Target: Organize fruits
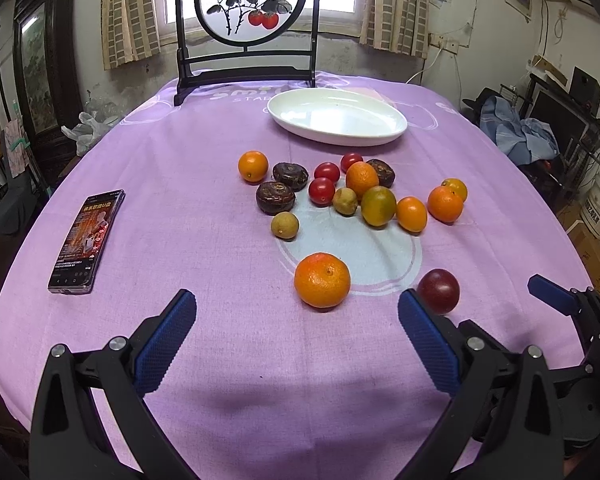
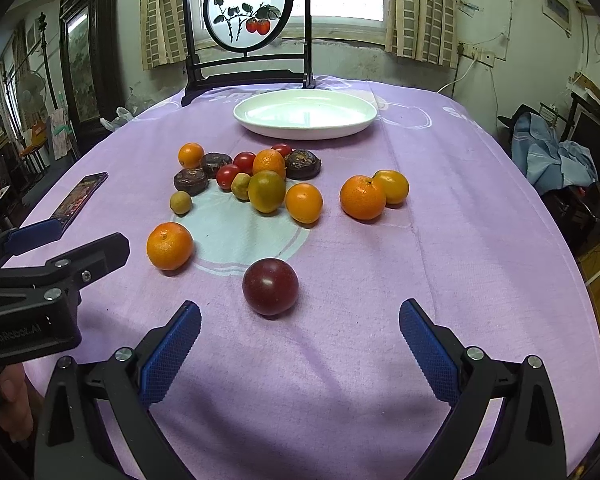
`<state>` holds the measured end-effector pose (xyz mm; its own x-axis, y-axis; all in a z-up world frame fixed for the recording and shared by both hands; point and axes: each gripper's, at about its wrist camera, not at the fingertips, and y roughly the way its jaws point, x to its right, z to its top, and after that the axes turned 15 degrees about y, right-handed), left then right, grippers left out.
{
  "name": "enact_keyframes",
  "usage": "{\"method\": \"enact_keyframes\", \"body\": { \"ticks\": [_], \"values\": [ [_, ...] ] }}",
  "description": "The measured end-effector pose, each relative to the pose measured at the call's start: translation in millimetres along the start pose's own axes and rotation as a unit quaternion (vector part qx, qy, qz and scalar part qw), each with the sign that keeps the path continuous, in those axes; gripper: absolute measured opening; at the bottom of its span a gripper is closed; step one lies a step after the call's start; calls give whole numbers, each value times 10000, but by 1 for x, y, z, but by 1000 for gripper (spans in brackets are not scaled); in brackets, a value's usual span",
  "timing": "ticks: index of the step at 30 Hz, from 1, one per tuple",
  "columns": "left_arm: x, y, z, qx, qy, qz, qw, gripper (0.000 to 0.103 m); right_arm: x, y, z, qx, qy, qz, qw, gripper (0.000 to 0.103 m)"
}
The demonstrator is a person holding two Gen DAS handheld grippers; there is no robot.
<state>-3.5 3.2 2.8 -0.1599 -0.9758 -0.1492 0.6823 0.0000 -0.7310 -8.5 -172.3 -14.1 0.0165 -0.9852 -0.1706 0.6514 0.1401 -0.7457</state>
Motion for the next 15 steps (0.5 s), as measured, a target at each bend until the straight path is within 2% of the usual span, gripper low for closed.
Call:
{"method": "enact_keyframes", "body": {
  "ticks": [15],
  "values": [
    [0, 0, 0, -3, 5, 3, 10000, 99, 0, 0, -2, -8, -1, 17, 10000, 100]
  ]
}}
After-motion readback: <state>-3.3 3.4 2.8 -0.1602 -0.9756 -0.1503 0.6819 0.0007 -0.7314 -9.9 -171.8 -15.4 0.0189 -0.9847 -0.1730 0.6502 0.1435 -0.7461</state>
